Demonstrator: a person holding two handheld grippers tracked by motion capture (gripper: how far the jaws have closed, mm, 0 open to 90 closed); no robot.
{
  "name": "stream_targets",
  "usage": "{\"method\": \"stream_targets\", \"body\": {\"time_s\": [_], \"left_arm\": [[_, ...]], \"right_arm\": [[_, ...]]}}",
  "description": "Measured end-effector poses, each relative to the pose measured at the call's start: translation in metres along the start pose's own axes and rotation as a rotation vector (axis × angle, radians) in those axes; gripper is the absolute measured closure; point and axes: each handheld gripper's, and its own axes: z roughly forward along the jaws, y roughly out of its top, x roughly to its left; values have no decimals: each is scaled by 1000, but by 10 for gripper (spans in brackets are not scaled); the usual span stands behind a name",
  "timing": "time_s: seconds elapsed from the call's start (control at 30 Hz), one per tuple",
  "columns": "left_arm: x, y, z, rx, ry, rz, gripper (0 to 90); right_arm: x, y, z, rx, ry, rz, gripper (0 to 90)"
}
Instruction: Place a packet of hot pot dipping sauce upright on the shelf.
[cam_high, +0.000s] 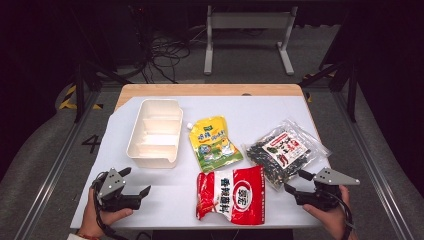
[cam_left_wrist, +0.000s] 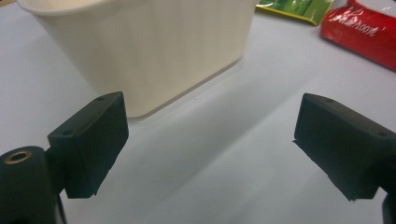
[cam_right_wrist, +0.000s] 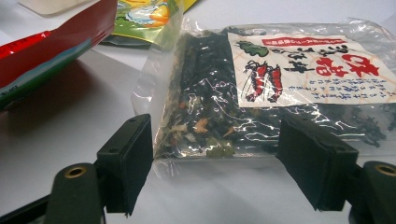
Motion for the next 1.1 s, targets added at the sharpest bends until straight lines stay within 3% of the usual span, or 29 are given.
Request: {"method": "stream_targets", "body": {"time_s": [0.13, 0.3, 0.5, 0.7, 0.8, 1.1], "left_arm": [[-2, -1, -1, 17, -17, 0, 125], [-5, -4, -5, 37, -28, 33, 150], [-3, -10, -12, 39, -24, 1, 156], [-5, -13, -13, 88, -12, 1, 196], [-6, -13, -13, 85, -24, -13, 205], [-9, -14, -15, 73, -35, 0, 211]], "right_arm": [[1, 1, 2, 8, 7, -12, 272], [2, 8, 9, 3, 22, -23, 269], [6, 17, 18, -1, 47, -42, 261], [9, 24, 23, -10, 67, -51, 248], [8, 28, 24, -18, 74, -42, 240], [11, 36, 28, -11, 95, -61, 207]]}}
